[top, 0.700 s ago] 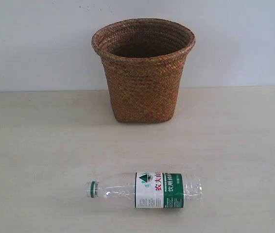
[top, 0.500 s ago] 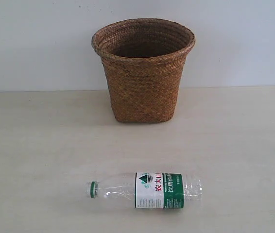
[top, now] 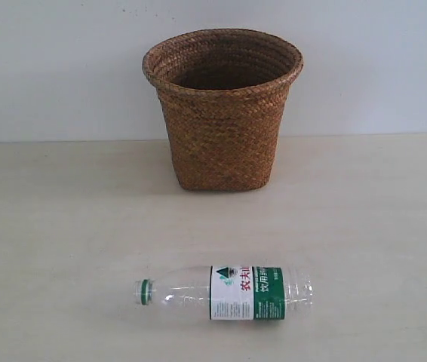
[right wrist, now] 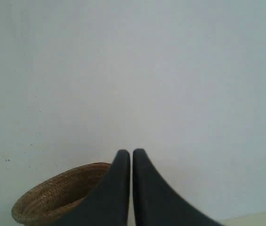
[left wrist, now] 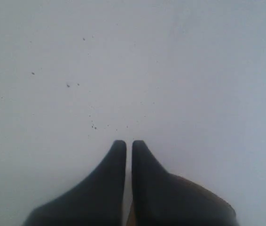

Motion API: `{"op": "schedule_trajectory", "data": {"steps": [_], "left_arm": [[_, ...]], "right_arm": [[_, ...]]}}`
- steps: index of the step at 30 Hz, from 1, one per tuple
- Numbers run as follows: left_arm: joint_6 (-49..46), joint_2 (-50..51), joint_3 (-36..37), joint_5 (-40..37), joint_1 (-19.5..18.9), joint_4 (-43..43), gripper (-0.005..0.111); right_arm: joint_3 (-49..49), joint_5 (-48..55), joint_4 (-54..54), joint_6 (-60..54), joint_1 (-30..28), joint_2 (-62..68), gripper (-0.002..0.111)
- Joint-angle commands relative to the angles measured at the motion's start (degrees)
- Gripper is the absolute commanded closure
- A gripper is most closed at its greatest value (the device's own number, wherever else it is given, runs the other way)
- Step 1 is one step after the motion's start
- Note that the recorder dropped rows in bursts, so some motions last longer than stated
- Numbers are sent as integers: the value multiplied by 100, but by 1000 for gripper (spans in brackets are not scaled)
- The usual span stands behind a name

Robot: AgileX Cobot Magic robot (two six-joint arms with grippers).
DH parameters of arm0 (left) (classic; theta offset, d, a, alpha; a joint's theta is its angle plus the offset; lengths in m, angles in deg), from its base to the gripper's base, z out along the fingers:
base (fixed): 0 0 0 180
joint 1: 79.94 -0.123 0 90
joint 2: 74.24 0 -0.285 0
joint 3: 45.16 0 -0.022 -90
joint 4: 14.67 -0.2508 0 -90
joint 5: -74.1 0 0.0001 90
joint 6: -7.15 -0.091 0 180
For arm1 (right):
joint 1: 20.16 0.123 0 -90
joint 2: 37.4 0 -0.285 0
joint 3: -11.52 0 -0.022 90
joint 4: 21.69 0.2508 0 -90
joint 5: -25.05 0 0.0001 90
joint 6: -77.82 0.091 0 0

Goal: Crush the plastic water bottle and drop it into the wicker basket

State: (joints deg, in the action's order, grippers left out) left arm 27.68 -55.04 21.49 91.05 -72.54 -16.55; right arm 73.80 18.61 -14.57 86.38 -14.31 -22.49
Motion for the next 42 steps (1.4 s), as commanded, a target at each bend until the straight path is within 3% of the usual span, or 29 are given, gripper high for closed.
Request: {"op": "schedule_trajectory", "data": {"steps": [1, 6, 10, 21, 31, 39, 42], "left_arm": [[175, 1116, -718, -320, -20, -548, 103], [431, 2408, -1605, -1134, 3, -1420, 103], [417, 3434, -2309, -1773, 271, -1875, 103], [-1113, 5580, -3769, -3967, 1065, -1671, 103], [-4940, 6924, -5013, -5812, 1132, 507, 103], [-7689, 7691, -5345, -6255, 1132, 1791, 103], [-9509, 7996, -5356, -6576, 1132, 2305, 103]], "right_arm": [[-629, 323, 6, -328, -12, 706, 108], [-1246, 806, -16, -650, -12, 1599, 108], [-1609, 1004, -15, -923, -12, 2467, 108], [-2560, 2103, 28, -1579, -1, 4603, 108], [-3871, 4409, 1437, -3625, -1, 6134, 108], [-4359, 5490, 2491, -4964, -1, 7107, 108], [-4468, 5637, 2595, -5007, 69, 7558, 108]]}}
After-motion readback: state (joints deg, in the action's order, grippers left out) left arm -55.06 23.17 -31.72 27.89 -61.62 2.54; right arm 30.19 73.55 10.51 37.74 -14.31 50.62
